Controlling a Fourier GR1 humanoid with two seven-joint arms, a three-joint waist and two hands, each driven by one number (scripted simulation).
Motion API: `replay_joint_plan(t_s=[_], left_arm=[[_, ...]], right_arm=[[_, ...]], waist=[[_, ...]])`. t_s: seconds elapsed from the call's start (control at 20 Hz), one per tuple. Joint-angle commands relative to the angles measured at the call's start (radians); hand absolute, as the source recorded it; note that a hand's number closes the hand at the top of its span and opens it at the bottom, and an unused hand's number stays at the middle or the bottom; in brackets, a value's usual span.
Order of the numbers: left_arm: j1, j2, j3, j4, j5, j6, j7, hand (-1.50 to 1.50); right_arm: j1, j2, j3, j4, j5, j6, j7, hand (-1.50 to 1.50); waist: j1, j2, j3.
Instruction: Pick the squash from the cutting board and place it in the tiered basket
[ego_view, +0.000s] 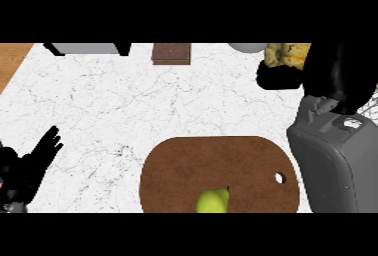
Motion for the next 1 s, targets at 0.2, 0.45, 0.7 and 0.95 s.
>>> replay_joint_plan(t_s=[0.2,0.45,0.7,0.95], left_arm=[[0.006,0.015,0.035,0.046,0.005,-0.042,-0.051,0.0],[-0.058,0.002,0.027,0.077,-0.01,-0.032,-0.018,0.0],[-0.033,-0.008,0.019,0.058,-0.02,-0.03,-0.033,0.0],[-0.007,-0.002,0.03,-0.006,-0.013,-0.04,-0.012,0.0]], right_arm=[[-0.07,-0.183,-0.216,0.228,-0.095,-0.11,-0.221,1.5],[-0.164,-0.242,-0.311,0.444,-0.166,-0.225,-0.354,1.5],[-0.208,-0.262,-0.435,0.641,-0.312,-0.386,-0.54,1.5],[-0.295,-0.379,-0.504,0.872,-0.378,-0.4,-0.679,1.5]], waist=[[0.007,0.005,-0.001],[0.01,0.007,-0.001],[0.021,0.011,-0.001],[0.022,0.008,-0.001]])
